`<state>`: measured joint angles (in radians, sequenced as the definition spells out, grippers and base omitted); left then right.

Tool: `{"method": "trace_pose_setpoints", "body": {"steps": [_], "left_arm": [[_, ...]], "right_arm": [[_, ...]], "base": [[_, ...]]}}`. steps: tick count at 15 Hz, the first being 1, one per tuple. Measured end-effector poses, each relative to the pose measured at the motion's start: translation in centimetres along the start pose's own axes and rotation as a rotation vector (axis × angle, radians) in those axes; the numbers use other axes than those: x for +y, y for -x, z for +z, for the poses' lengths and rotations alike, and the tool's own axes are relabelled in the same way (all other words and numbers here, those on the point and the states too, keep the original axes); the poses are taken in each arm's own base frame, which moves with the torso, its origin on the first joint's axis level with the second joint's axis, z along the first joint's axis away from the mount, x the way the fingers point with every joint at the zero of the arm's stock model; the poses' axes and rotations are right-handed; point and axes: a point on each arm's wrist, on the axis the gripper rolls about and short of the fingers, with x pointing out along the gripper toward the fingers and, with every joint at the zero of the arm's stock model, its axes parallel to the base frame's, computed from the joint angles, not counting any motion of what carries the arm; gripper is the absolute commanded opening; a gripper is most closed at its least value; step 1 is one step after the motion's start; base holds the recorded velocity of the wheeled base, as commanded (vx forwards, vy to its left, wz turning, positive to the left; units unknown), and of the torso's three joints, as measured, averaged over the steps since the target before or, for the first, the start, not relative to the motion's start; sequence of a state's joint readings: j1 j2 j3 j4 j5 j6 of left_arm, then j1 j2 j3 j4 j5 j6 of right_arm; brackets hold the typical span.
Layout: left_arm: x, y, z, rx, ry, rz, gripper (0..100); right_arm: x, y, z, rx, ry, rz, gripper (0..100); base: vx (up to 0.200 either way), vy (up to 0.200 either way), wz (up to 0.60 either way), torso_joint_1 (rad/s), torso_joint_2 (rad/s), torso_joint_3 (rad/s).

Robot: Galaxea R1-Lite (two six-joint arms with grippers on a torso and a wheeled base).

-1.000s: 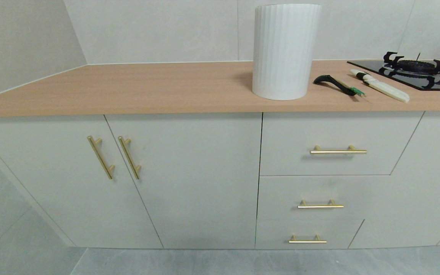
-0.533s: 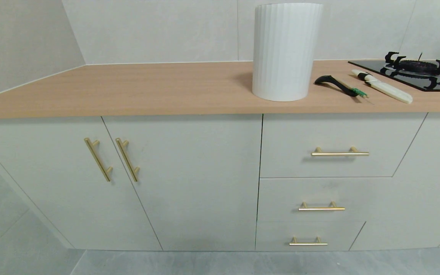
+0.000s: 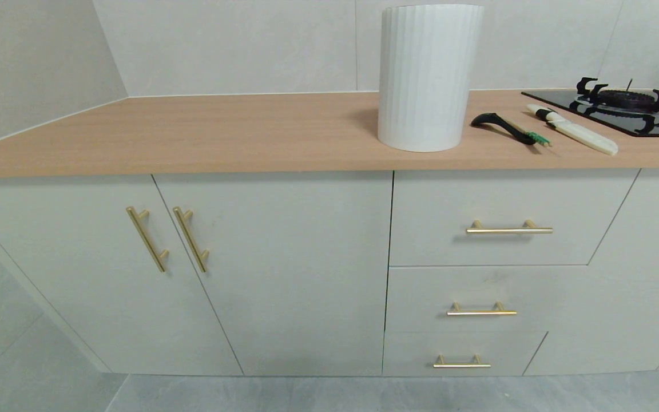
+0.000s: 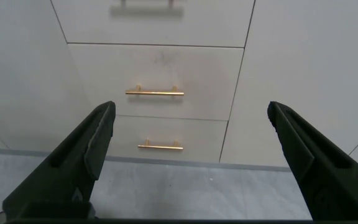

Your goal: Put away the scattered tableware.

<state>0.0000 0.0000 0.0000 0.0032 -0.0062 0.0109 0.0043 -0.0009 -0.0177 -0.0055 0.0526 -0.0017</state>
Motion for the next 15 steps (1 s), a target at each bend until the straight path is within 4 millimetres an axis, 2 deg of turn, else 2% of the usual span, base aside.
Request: {"method": "trace_pose_setpoints", "body": {"steps": [3,7,10,12,15], "left_arm": [[0.0,0.0,0.0,0.000,0.000,0.000,100],[0.0,0.0,0.0,0.000,0.000,0.000,100],[0.0,0.0,0.0,0.000,0.000,0.000,100],[0.0,0.0,0.0,0.000,0.000,0.000,100],[0.0,0.0,0.0,0.000,0.000,0.000,100]], "right_arm": [[0.0,0.6,3.6,-0.059,-0.058,0.056,100],[0.0,-2.1,5.3,0.142,-0.074,0.214,100],[0.5,-5.4,5.9,0.354,-0.073,0.279,100],[1.0,-8.4,6.2,0.492,-0.070,0.292,100],[2.0,-13.7,5.7,0.610,-0.061,0.280,100]], "base": [[0.000,0.000,0.00,0.000,0.00,0.000],[0.000,0.000,0.00,0.000,0.00,0.000],[0.000,0.000,0.00,0.000,0.00,0.000],[0.000,0.000,0.00,0.000,0.00,0.000],[0.000,0.000,0.00,0.000,0.00,0.000]]}}
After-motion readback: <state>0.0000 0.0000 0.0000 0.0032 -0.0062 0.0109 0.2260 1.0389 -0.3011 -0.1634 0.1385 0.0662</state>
